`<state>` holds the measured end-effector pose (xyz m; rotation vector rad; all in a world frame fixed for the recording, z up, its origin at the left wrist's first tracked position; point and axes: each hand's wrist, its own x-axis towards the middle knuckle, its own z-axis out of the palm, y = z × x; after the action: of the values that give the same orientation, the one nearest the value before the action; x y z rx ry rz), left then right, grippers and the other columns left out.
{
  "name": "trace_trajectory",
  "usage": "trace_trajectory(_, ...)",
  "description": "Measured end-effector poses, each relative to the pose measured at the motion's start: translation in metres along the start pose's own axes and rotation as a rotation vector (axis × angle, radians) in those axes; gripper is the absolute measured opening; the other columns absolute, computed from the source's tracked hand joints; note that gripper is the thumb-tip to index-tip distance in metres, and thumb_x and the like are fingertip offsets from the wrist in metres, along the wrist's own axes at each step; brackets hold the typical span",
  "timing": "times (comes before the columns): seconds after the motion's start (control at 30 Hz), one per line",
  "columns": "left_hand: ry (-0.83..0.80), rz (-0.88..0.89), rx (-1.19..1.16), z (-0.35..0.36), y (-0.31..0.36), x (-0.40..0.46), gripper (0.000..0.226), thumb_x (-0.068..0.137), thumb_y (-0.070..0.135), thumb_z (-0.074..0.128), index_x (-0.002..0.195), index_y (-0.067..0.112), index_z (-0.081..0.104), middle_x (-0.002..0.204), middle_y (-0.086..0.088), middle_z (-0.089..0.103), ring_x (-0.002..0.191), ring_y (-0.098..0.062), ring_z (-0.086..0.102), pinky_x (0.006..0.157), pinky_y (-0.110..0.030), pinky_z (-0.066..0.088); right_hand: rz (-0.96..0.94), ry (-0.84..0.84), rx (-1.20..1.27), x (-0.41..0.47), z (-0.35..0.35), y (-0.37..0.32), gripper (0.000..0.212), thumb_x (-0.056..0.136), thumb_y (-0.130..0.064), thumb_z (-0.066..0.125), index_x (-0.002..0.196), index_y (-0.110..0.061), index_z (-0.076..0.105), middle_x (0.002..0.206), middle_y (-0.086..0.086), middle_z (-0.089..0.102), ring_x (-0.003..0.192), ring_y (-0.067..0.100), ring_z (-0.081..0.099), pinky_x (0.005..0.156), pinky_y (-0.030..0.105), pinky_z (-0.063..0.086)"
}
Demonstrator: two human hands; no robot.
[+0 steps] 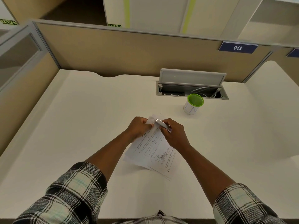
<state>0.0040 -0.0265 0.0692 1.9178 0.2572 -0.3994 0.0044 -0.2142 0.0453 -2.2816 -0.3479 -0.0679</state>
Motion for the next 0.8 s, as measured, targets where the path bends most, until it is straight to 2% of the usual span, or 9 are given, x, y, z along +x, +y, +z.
trace_trajectory(0.1, 0.02, 0.002, -0.018, 0.0016, 0.0003, -0.0007, 0.03, 0.091, 0.033, 0.063, 0.083, 0.004, 0.068, 0.079, -0.01, 0.066, 0.067, -0.022, 0.061, 0.064, -0.033, 0.047, 0.028, 0.001, 0.014, 0.0014, -0.0005, -0.0007, 0.014, 0.089, -0.023, 0.063, 0.102, -0.02, 0.065, 0.092, -0.008, 0.067, 0.081, 0.006, 0.06, 0.068, 0.011, 0.041)
trace_trajectory(0.23, 0.036, -0.03, -0.045, -0.0006, 0.0008, 0.0012, 0.025, 0.092, 0.028, 0.063, 0.088, 0.005, 0.072, 0.087, -0.011, 0.074, 0.069, -0.022, 0.068, 0.066, -0.033, 0.054, 0.035, -0.013, -0.021, -0.0014, -0.0028, 0.0037, 0.014, 0.089, -0.025, 0.064, 0.103, -0.022, 0.065, 0.091, -0.01, 0.067, 0.08, 0.004, 0.058, 0.067, 0.01, 0.04)
trace_trajectory(0.33, 0.036, -0.019, -0.044, -0.0015, 0.0029, 0.0014, 0.019, 0.092, 0.027, 0.063, 0.08, 0.014, 0.069, 0.084, -0.009, 0.074, 0.066, -0.021, 0.067, 0.061, -0.029, 0.053, 0.003, -0.032, -0.051, -0.0035, -0.003, 0.0044, 0.014, 0.089, -0.025, 0.064, 0.103, -0.024, 0.065, 0.091, -0.011, 0.065, 0.078, 0.004, 0.057, 0.067, 0.007, 0.037)
trace_trajectory(0.47, 0.032, -0.021, -0.037, 0.0001, 0.0046, 0.0023, 0.018, 0.093, 0.026, 0.062, 0.08, 0.014, 0.067, 0.084, -0.009, 0.072, 0.068, -0.022, 0.066, 0.062, -0.03, 0.051, -0.014, -0.036, -0.061, -0.0026, -0.0014, 0.0024, 0.014, 0.089, -0.024, 0.064, 0.102, -0.023, 0.066, 0.091, -0.011, 0.064, 0.078, 0.004, 0.056, 0.066, 0.005, 0.037)
trace_trajectory(0.67, 0.02, -0.006, -0.002, 0.001, 0.0027, 0.0028, 0.024, 0.092, 0.03, 0.063, 0.072, 0.016, 0.062, 0.078, -0.006, 0.07, 0.063, -0.02, 0.065, 0.058, -0.027, 0.049, -0.023, -0.042, -0.055, -0.0009, -0.0005, 0.0044, 0.013, 0.088, -0.023, 0.065, 0.101, -0.021, 0.067, 0.092, -0.006, 0.068, 0.079, 0.01, 0.06, 0.069, 0.015, 0.044)
trace_trajectory(0.8, 0.034, -0.001, 0.007, 0.0021, 0.0016, 0.0046, 0.025, 0.09, 0.031, 0.065, 0.071, 0.015, 0.064, 0.072, -0.002, 0.068, 0.058, -0.016, 0.062, 0.056, -0.024, 0.047, -0.022, -0.038, -0.065, -0.0006, 0.0015, 0.0036, 0.012, 0.088, -0.024, 0.065, 0.1, -0.022, 0.067, 0.09, -0.007, 0.068, 0.077, 0.01, 0.059, 0.067, 0.014, 0.042)
